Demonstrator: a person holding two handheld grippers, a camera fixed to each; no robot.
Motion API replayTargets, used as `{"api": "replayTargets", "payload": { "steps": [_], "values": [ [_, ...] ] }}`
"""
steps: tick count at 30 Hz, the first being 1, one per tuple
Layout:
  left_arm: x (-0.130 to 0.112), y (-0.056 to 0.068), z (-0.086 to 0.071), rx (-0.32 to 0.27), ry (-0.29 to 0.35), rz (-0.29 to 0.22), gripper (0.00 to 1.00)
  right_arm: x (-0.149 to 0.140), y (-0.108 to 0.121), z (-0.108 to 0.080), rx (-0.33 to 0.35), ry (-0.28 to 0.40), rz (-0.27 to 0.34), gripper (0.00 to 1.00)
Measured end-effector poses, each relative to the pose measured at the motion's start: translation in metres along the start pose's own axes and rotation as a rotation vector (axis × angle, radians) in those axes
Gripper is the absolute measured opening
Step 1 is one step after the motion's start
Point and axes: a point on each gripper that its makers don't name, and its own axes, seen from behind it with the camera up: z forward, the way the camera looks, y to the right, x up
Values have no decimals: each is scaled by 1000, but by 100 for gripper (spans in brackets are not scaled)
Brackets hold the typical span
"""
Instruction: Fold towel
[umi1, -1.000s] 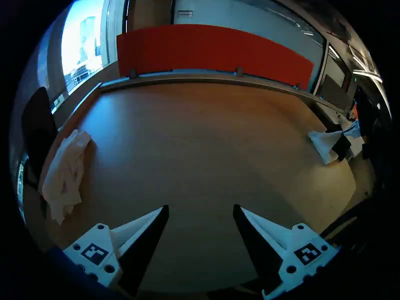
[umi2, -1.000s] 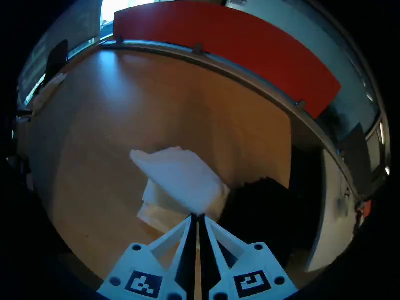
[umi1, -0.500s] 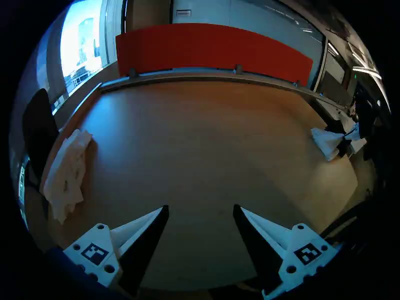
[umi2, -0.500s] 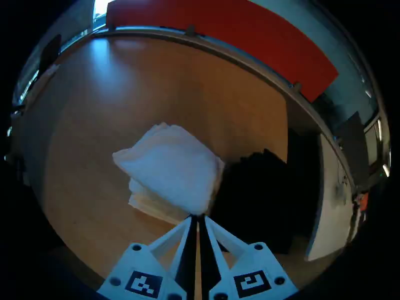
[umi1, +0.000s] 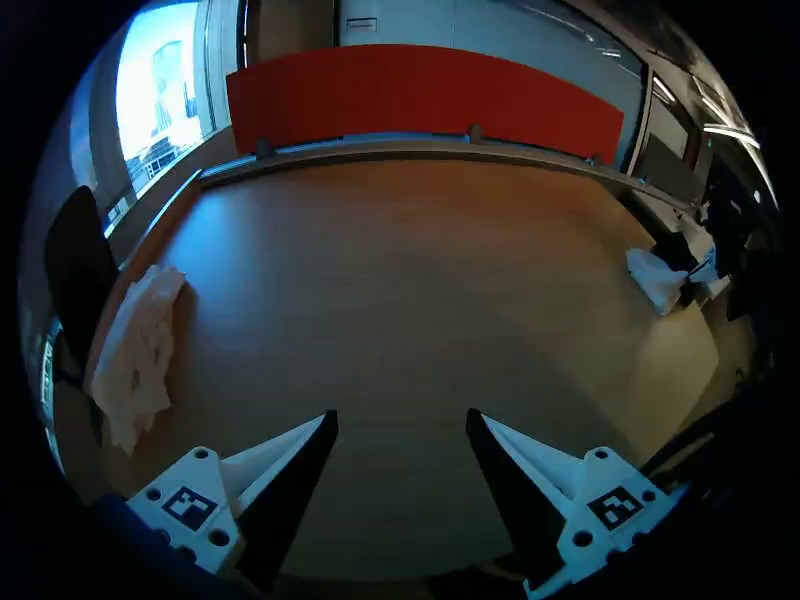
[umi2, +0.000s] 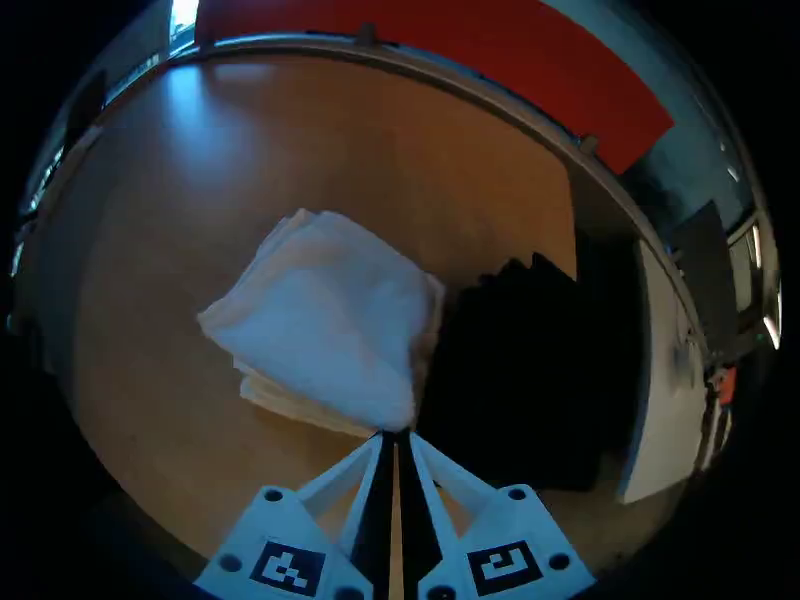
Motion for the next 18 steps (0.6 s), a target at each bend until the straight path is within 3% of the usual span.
{"api": "replayTargets", "payload": {
  "steps": [18],
  "values": [
    [2,7,5,2,-19,19,95,-27,-6,22,5,-36,46,5]
  ]
}}
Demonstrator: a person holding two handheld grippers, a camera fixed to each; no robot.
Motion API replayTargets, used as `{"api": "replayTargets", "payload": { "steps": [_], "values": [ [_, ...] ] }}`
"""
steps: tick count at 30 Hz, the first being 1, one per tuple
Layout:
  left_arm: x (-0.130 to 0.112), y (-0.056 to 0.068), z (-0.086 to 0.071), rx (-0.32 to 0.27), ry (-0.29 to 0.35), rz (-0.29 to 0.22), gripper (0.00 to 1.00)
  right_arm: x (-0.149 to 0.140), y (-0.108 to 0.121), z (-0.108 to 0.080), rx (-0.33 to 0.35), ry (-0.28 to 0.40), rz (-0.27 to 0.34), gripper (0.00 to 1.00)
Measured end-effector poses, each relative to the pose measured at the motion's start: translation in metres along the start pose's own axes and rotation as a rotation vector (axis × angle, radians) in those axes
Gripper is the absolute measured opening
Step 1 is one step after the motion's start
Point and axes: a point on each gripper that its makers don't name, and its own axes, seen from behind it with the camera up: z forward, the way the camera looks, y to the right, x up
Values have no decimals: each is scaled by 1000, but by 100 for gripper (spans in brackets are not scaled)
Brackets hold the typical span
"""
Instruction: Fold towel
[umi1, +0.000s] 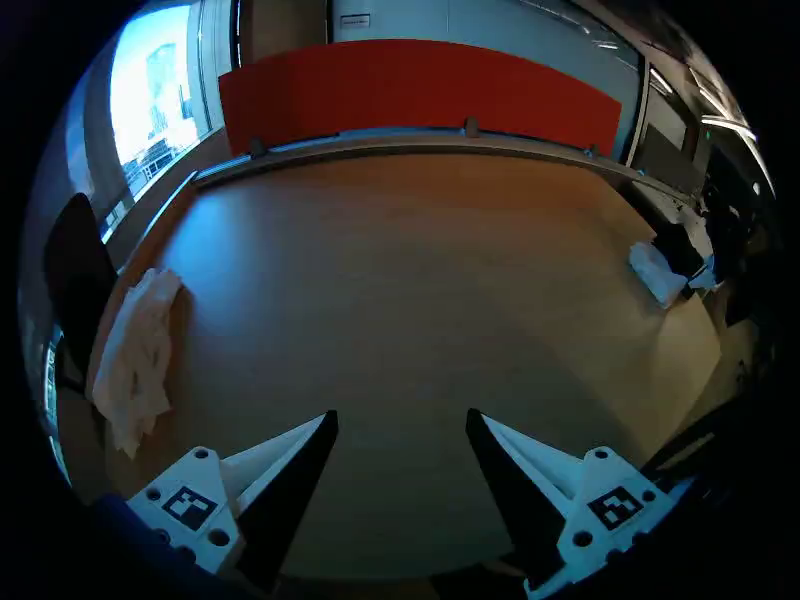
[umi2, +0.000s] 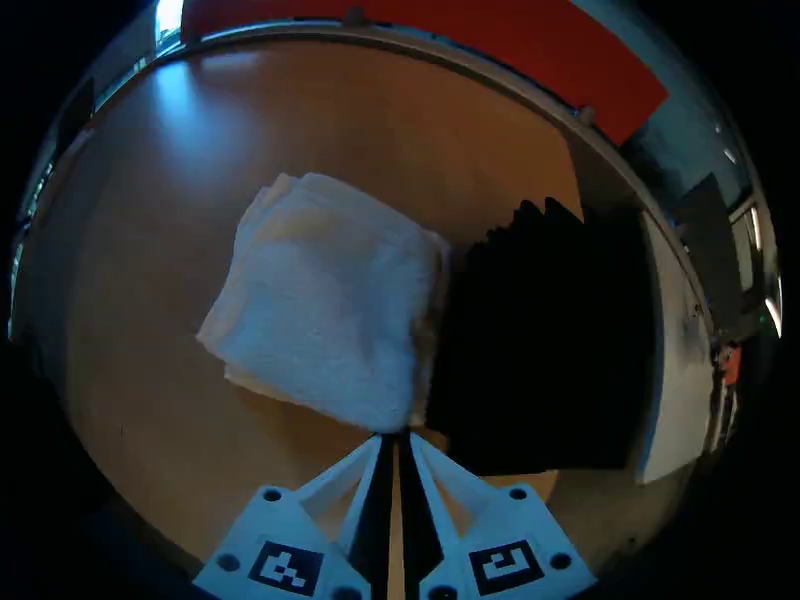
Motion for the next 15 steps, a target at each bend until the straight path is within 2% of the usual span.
{"api": "replayTargets", "payload": {
  "steps": [4,8,12,15],
  "values": [
    [1,3,2,-5,-1,1,95,0,-2,0,5,7,9,8],
    [2,4,3,-6,-2,4,95,1,-4,-1,5,20,14,17],
    [2,4,4,-7,-4,4,95,0,-7,-3,9,31,14,35],
    [3,4,5,-8,-5,2,95,0,-12,-5,21,44,8,58]
  ]
}}
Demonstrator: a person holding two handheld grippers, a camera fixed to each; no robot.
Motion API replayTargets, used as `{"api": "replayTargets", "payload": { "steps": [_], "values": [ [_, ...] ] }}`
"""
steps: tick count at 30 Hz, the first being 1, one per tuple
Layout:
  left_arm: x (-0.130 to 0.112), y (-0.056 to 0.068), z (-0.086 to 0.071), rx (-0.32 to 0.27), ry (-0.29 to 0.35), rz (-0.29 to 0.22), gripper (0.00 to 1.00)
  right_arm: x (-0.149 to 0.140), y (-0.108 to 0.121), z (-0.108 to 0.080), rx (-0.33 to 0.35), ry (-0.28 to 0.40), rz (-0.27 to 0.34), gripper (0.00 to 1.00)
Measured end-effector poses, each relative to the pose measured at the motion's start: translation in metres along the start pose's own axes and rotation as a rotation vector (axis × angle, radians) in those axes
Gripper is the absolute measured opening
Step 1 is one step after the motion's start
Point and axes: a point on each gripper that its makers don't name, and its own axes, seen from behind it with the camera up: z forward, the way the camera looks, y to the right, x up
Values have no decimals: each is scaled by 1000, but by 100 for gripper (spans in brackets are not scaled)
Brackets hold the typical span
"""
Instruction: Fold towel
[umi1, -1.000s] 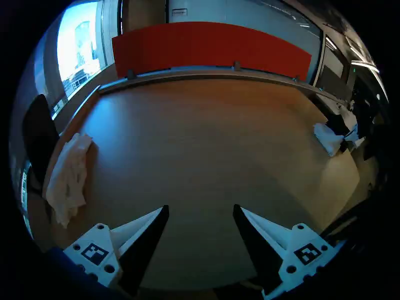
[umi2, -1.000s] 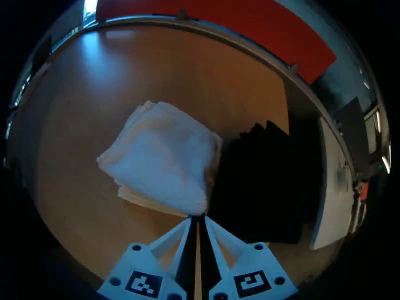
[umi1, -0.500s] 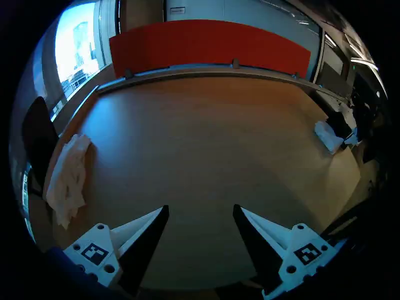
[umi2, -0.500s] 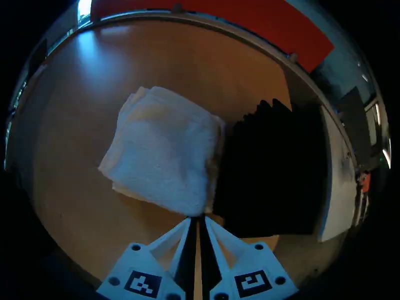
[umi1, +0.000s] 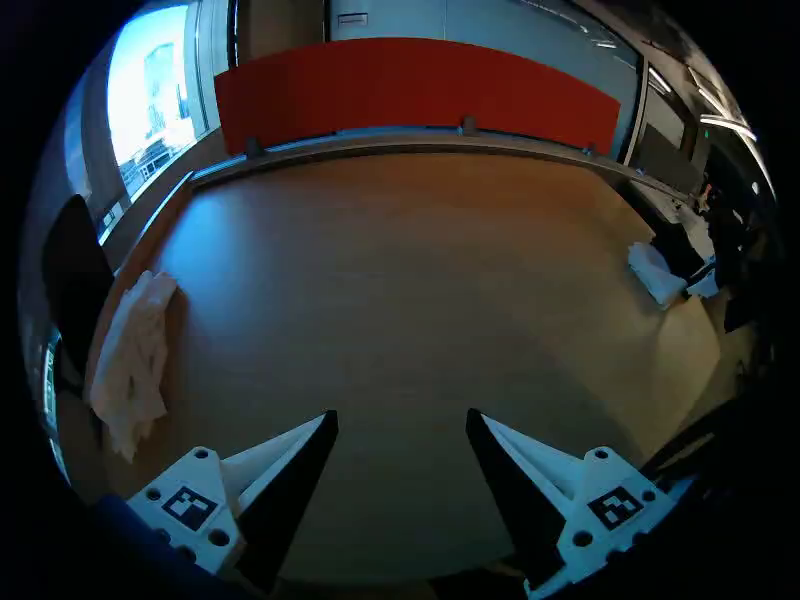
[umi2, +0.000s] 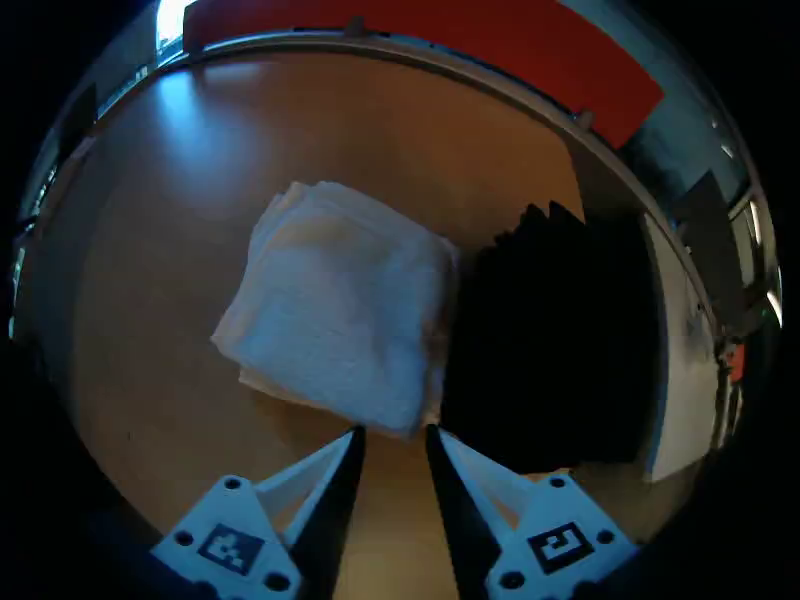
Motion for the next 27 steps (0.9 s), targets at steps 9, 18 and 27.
{"api": "replayTargets", "payload": {
  "steps": [9,18,27],
  "values": [
    [3,1,2,-6,3,4,95,10,-21,-7,42,51,6,92],
    [1,1,2,-10,2,-2,95,41,-40,-10,80,126,84,92],
    [0,-1,0,-6,3,-9,95,65,-52,-2,84,169,126,92]
  ]
}}
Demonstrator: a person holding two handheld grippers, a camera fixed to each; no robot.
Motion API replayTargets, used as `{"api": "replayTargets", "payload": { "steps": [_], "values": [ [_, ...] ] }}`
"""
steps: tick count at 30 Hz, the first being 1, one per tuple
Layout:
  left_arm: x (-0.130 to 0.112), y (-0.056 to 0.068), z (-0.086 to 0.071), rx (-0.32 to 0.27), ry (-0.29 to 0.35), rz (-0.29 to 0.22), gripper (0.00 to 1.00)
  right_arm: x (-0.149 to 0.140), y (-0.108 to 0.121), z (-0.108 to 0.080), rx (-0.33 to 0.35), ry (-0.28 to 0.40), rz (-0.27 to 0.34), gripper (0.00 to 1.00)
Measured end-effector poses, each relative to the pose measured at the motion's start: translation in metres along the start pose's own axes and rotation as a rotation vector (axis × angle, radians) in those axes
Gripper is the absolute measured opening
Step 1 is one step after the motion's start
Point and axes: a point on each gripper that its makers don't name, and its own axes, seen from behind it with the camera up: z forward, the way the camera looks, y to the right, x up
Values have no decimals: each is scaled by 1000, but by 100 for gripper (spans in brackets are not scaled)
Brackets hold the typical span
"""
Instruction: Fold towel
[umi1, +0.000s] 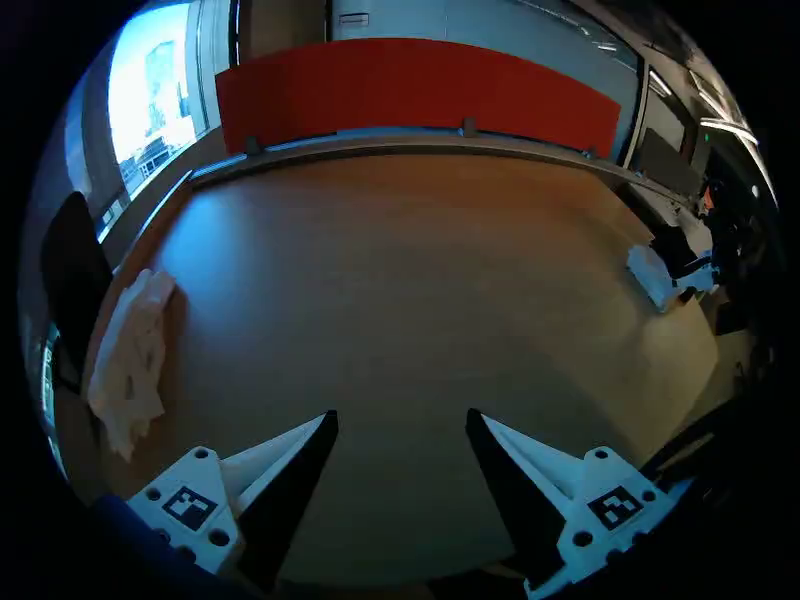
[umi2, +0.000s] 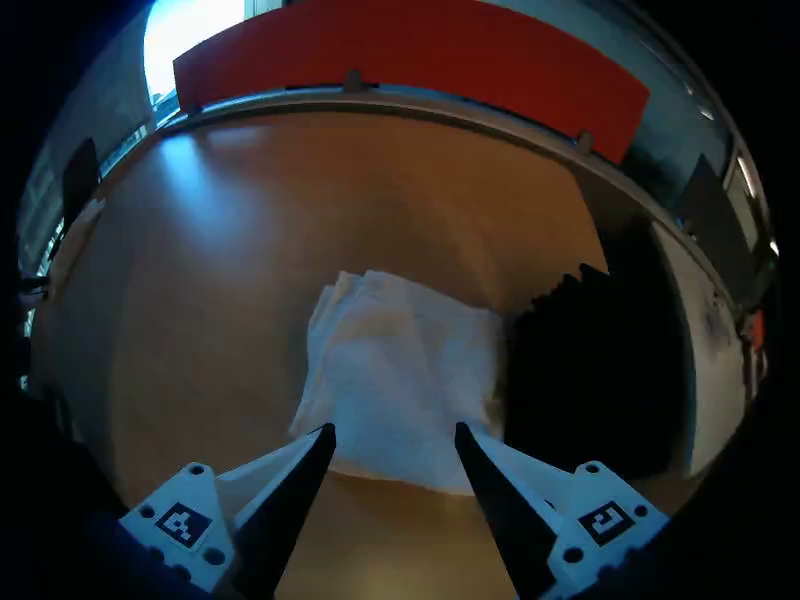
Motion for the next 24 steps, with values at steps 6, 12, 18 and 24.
{"api": "replayTargets", "payload": {
  "steps": [6,12,18,24],
  "values": [
    [-4,-3,-2,5,-6,-3,95,-6,1,13,-38,-5,33,92],
    [-6,-5,-3,9,-10,1,95,-24,-5,30,-52,-24,81,92],
    [-6,-7,-4,11,-13,3,95,-29,-8,40,-61,-14,125,92],
    [-6,-6,-2,9,-14,1,95,-29,-7,39,-62,-14,123,92]
  ]
}}
